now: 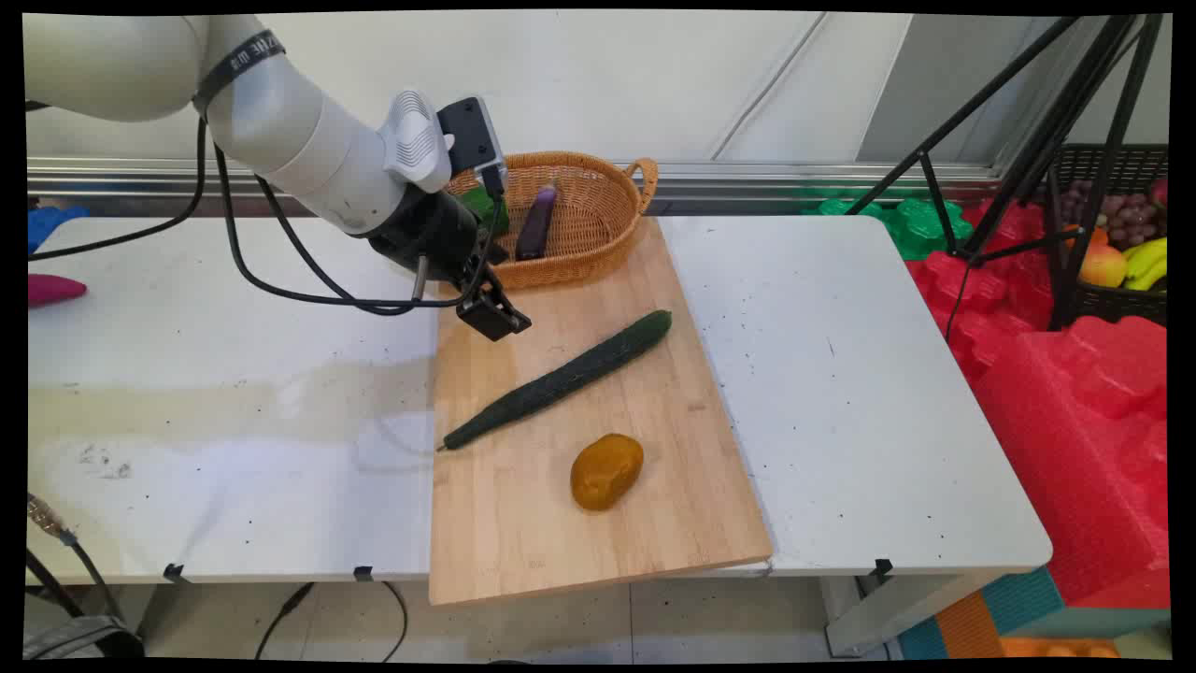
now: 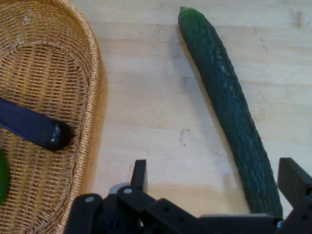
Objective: Pick up the cucumber from the cutting board, then place the picked object in the vegetable basket
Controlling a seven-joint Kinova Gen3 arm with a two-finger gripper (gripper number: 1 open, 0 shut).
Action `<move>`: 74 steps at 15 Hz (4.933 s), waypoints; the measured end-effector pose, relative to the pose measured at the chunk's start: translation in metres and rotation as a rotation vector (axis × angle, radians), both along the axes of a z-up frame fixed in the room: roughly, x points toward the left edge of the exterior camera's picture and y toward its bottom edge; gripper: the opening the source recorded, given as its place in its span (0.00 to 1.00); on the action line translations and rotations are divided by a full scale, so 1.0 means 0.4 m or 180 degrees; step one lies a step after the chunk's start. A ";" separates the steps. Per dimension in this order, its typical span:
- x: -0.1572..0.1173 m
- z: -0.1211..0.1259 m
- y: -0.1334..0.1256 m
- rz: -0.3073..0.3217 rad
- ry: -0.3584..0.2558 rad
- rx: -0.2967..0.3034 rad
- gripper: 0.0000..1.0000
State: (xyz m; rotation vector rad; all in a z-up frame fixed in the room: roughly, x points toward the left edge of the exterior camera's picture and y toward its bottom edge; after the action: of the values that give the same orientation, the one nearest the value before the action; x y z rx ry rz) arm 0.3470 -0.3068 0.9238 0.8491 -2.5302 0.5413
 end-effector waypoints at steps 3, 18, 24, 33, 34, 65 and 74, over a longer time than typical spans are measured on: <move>-0.004 0.000 -0.001 -0.0002 -0.0005 -0.0011 1.00; -0.099 -0.090 -0.043 0.0137 0.0002 0.0221 1.00; -0.156 -0.175 -0.107 0.0138 -0.0017 0.0330 1.00; -0.216 -0.289 -0.171 0.0160 -0.0006 0.0506 1.00; -0.218 -0.294 -0.172 0.0167 -0.0005 0.0515 1.00; -0.098 0.121 -0.330 0.0707 -0.0080 -0.0389 0.00; -0.037 0.061 -0.525 0.1008 -0.0236 -0.0419 0.00</move>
State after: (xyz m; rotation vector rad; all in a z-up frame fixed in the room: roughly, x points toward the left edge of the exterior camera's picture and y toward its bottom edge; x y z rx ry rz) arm 0.3320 -0.5167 0.9482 1.2076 -2.4047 0.8423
